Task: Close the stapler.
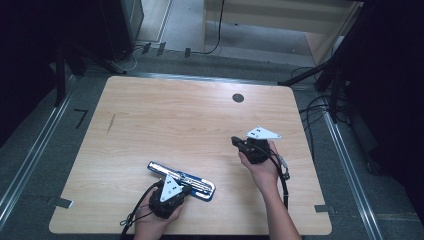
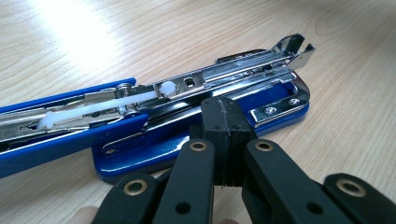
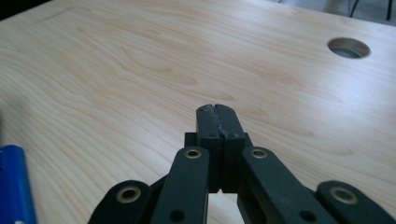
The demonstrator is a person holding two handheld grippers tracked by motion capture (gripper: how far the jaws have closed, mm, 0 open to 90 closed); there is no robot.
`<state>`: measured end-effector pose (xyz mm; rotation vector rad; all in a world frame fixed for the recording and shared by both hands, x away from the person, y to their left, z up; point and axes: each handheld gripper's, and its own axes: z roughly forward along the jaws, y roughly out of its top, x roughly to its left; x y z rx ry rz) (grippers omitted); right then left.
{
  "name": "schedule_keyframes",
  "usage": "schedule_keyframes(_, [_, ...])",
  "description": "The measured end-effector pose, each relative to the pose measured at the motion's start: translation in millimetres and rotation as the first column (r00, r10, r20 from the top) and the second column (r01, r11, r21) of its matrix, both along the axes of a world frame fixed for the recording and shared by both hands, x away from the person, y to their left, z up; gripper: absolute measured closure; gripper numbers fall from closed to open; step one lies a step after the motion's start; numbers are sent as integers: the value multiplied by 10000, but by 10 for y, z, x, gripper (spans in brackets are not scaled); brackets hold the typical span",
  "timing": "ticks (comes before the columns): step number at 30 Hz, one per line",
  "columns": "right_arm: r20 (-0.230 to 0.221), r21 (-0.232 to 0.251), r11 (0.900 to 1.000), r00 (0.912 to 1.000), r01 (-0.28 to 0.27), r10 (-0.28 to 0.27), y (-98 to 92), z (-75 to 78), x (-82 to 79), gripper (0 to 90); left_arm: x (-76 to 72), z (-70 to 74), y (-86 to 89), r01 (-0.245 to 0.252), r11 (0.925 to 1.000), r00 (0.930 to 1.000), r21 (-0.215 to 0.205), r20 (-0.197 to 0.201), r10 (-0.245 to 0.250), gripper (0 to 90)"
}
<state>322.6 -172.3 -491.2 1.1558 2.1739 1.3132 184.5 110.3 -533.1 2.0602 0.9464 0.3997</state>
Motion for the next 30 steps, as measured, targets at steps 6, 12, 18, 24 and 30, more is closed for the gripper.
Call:
schedule_keyframes(6, [-284,-241,9979,9977,604,-611,-226,-153,40,900,0,-1,-2,-13,10000,10000,-18,11,13,900])
schedule_keyframes(12, [-578,-452,9928,9919,1109,-1135,-386,-302,52,900,0,0,0,-2,10000,10000,-2,0,2,900])
schedule_keyframes(18, [-772,-410,9861,9835,1609,-1637,-527,-399,42,900,0,0,0,-3,10000,10000,-4,-1,3,900])
schedule_keyframes(24, [-979,-428,9808,9762,1901,-1935,-626,-444,40,900,0,0,-1,-5,10000,10000,-5,-1,5,900])
schedule_keyframes(30, [-1184,-528,9754,9685,2141,-2190,-714,-507,32,900,0,-1,-2,-10,10000,10000,-12,3,10,900])
